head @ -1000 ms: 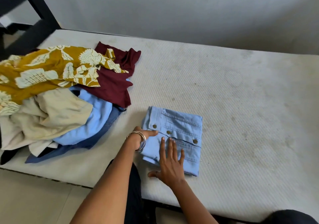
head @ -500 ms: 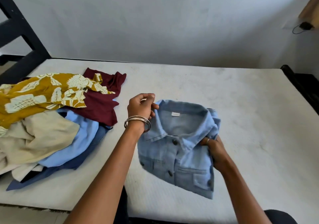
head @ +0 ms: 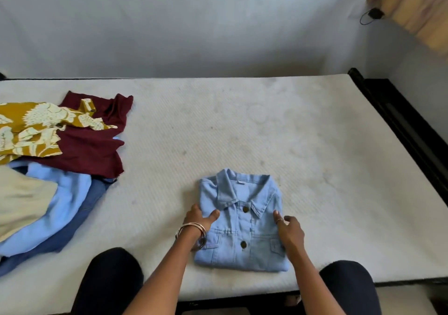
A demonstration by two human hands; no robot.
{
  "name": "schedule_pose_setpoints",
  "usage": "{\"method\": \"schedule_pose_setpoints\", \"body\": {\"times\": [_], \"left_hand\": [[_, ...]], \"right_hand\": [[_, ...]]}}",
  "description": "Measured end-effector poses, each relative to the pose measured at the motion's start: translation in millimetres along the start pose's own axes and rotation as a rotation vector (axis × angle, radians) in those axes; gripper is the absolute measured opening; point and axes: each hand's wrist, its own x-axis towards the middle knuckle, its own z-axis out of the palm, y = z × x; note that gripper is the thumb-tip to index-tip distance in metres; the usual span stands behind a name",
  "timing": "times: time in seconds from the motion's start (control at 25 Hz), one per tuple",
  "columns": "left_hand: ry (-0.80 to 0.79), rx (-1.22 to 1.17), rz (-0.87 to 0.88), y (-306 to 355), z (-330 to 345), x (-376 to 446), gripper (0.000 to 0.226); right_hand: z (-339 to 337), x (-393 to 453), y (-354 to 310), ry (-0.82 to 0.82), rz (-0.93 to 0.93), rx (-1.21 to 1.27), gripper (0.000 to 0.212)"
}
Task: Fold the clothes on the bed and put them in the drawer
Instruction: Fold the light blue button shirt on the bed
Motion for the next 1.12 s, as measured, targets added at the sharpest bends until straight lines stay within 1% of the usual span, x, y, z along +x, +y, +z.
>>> {"method": "schedule_pose_setpoints", "body": {"times": [0.04,0.08,0.12,0.2,0.28,0.36,0.48,0.56,0.6,0.68,0.76,0.84,0.92,1.0,1.04,1.08,1.12], "left_hand": [[0.026,0.042,-0.012,0.9,6.6,0.8,0.087],[0.062,0.034,-0.041,3.5,12.5,1.6,0.091],[0.075,-0.025,-0.086,5.4,17.1,4.2,0.088],[0.058,-0.189,-0.142,8.0,19.6,7.7,0.072],[0.033,-0.389,-0.162,10.6,13.9,5.8,0.055],[0.021,-0.62,-0.167,24.4,6.7,-1.7,0.045],[0.048,-0.734,-0.054,68.9,8.7,-20.0,0.032],[0.025,-0.794,0.053,110.7,20.2,-36.4,0.022],[-0.019,-0.83,0.105,134.1,32.0,-45.6,0.022],[-0.162,-0.877,0.197,180.1,65.9,-65.7,0.028],[-0.297,-0.858,0.254,221.3,115.4,-86.6,0.032],[-0.381,-0.872,0.305,258.4,173.6,-107.4,0.034],[-0.417,-0.951,0.359,289.4,223.5,-126.4,0.029],[-0.478,-0.977,0.339,316.6,276.5,-137.4,0.029],[-0.513,-0.921,0.277,325.0,298.9,-140.3,0.034],[-0.55,-0.825,0.193,328.4,319.3,-141.1,0.044],[-0.579,-0.679,0.107,325.4,335.2,-139.5,0.057]], "right_hand": [[4.4,-3.3,0.3,0.001,-0.015,-0.005,0.061],[8.3,-6.1,1.0,-0.004,-0.037,-0.003,0.059],[10.9,-10.7,-2.2,-0.006,-0.053,0.009,0.057],[12.4,-12.4,-9.7,0.029,-0.07,0.041,0.047],[8.7,-12.1,-16.6,0.088,-0.105,0.084,0.038],[-2.6,-13.9,-26.2,0.123,-0.166,0.165,0.041],[-35.1,-10.4,-39.5,0.125,-0.233,0.282,0.042],[-71.0,-2.7,-47.9,0.187,-0.276,0.318,0.041],[-96.8,4.4,-47.1,0.235,-0.302,0.327,0.041],[-157.9,19.5,-36.3,0.327,-0.349,0.354,0.039],[-225.9,31.4,-17.0,0.401,-0.389,0.361,0.029],[-293.7,42.8,1.6,0.481,-0.43,0.295,0.023],[-350.9,59.1,14.9,0.565,-0.439,0.204,0.03],[-402.8,89.4,30.6,0.633,-0.398,0.105,0.038],[-421.1,105.8,40.8,0.647,-0.326,0.006,0.04],[-431.5,122.7,54.2,0.637,-0.201,-0.148,0.047],[-434.0,135.8,68.4,0.592,-0.052,-0.318,0.056]]}}
